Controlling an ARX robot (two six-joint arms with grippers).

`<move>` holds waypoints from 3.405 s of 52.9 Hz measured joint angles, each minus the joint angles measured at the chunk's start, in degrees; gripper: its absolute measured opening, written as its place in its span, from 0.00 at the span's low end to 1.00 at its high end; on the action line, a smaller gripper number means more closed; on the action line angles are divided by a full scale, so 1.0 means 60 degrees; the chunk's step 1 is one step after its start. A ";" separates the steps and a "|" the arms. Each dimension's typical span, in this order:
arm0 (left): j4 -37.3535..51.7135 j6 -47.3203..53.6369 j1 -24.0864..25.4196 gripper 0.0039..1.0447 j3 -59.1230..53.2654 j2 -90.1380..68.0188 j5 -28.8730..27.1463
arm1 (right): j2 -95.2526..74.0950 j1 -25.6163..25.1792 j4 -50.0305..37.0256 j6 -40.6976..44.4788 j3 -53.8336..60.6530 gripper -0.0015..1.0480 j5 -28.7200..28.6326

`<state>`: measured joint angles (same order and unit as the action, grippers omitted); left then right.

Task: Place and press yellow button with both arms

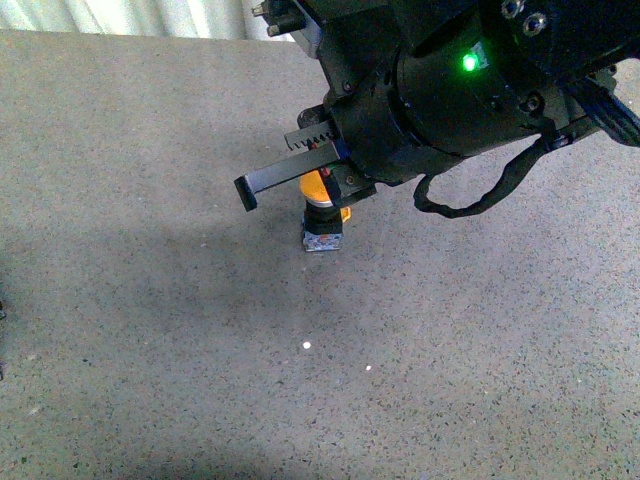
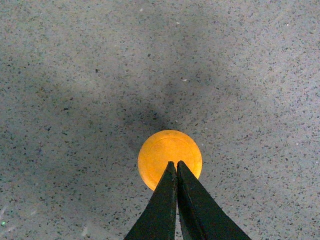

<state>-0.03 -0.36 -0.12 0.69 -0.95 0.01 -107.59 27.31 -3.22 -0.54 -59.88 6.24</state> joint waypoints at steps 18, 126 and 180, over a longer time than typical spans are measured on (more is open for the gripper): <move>0.0000 0.0000 0.0000 0.91 0.0000 0.0000 0.0000 | -0.0324 -0.0036 0.0007 -0.0076 -0.0142 0.01 -0.0004; 0.0000 0.0000 0.0000 0.91 0.0000 0.0000 0.0000 | 0.9850 -0.3730 -0.6433 0.0051 0.8980 0.01 -0.0273; 0.0000 0.0000 0.0000 0.91 0.0000 0.0000 0.0000 | 1.4990 -0.4532 -0.2415 0.0058 0.9806 0.01 -0.1035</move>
<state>-0.03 -0.36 -0.12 0.69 -0.95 0.01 -17.65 0.12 -17.72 -0.19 -1.04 0.03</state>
